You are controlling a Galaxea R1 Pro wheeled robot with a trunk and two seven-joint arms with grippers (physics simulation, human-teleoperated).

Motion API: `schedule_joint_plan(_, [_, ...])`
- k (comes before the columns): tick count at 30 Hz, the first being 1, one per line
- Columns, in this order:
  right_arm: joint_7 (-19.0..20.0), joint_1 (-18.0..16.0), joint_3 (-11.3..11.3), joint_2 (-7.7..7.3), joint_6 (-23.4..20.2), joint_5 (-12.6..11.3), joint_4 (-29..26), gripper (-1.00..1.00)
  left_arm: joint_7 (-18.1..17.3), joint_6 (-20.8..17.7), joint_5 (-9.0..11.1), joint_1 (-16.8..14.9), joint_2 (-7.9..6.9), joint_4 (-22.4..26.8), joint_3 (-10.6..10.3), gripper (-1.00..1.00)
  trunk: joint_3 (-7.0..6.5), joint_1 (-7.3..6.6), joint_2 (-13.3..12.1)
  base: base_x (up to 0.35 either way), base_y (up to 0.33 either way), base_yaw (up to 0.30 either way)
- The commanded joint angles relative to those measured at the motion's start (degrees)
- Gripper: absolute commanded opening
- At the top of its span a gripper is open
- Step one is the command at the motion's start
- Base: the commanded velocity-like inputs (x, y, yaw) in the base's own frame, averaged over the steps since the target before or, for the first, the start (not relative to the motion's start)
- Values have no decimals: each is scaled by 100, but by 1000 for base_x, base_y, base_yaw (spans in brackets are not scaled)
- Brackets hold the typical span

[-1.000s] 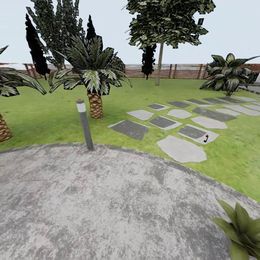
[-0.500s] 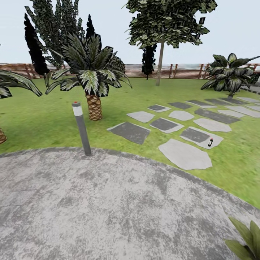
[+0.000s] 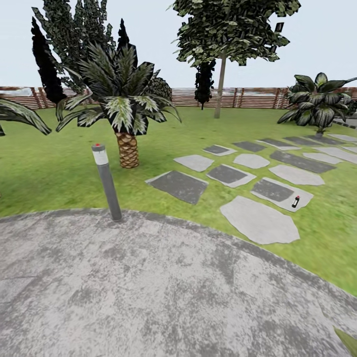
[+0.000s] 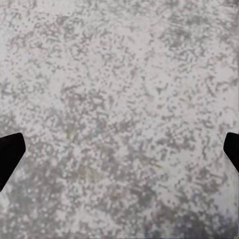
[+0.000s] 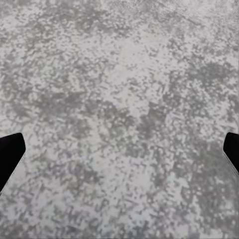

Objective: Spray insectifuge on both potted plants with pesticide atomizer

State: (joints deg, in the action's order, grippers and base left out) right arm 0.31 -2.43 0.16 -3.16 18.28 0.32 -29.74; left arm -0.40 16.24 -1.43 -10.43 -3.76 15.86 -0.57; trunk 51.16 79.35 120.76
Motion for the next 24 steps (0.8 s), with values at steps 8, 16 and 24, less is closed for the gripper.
schedule_joint_plan(8, [4,-3,1,-1,18,3,10,100,-4,19,-15,-3,-2,-4,-4,100,5,3,2,339,0,-24])
schedule_joint_plan(16, [5,-3,1,0,18,3,14,100,-4,19,-15,-3,-2,-4,-4,100,5,3,2,339,0,-193])
schedule_joint_plan(24, [5,-3,1,0,18,3,16,100,-4,19,-15,-3,-5,-4,-4,100,5,3,2,339,0,-265])
